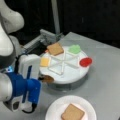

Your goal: Ingredient selection for cheeseburger or sandwich

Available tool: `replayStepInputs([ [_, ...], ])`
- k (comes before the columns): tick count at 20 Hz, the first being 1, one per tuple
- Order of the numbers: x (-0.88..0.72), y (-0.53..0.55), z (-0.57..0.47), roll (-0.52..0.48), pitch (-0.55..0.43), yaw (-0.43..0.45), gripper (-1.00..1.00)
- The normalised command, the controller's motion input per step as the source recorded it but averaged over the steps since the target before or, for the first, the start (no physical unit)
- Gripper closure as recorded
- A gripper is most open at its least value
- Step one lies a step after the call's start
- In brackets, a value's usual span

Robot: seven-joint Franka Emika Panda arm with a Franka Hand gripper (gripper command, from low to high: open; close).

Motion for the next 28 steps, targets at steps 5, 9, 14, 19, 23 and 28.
replayStepInputs([
  [5,0.29,-0.03,0.03,-0.337,0.111,0.092,1.00],
  [9,0.35,-0.06,0.08,-0.284,0.118,0.166,1.00],
  [14,0.44,-0.15,0.00,-0.213,0.119,0.186,1.00],
  [19,0.48,-0.23,-0.11,-0.118,0.124,0.214,1.00],
  [23,0.50,-0.25,-0.15,-0.057,0.112,0.242,1.00],
  [28,0.49,-0.22,-0.14,-0.042,0.068,0.248,1.00],
])
